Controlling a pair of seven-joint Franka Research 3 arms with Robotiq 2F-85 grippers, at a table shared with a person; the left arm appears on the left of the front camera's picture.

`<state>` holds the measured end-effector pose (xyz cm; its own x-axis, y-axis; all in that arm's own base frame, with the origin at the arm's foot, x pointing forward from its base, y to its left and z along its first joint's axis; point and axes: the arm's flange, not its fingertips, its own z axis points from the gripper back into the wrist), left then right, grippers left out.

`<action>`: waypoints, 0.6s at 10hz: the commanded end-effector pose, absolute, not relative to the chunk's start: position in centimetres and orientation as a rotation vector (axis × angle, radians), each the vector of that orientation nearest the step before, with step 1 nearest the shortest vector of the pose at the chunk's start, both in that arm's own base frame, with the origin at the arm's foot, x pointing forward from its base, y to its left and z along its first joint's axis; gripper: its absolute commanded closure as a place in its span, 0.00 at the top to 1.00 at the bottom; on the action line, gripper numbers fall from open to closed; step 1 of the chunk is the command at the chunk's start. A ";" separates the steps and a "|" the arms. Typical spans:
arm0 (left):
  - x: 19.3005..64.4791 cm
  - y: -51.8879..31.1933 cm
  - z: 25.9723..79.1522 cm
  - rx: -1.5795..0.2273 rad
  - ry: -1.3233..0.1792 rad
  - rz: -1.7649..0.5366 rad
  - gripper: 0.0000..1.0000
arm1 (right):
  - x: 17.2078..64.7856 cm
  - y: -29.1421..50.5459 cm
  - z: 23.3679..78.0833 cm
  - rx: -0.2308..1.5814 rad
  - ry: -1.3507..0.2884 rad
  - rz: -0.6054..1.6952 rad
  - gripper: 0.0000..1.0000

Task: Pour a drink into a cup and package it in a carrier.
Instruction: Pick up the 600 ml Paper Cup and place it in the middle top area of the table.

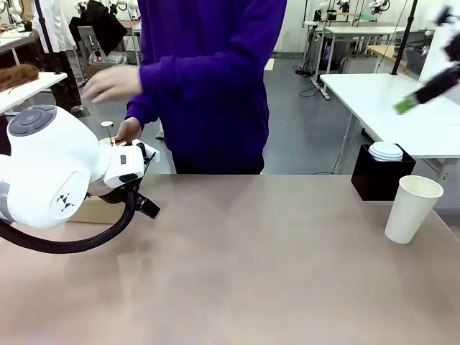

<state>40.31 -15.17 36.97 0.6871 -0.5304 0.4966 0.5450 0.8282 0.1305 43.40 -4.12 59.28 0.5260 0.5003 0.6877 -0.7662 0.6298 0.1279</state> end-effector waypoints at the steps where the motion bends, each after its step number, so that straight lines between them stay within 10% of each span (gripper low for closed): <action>1: 40.3 -15.1 37.0 -0.029 -0.547 -0.602 1.00 | 41.6 -11.3 56.1 0.575 -0.715 0.838 1.00; 6: 40.3 -15.1 37.0 -0.029 -0.547 -0.602 1.00 | 38.2 -24.0 43.1 0.807 -0.999 0.894 1.00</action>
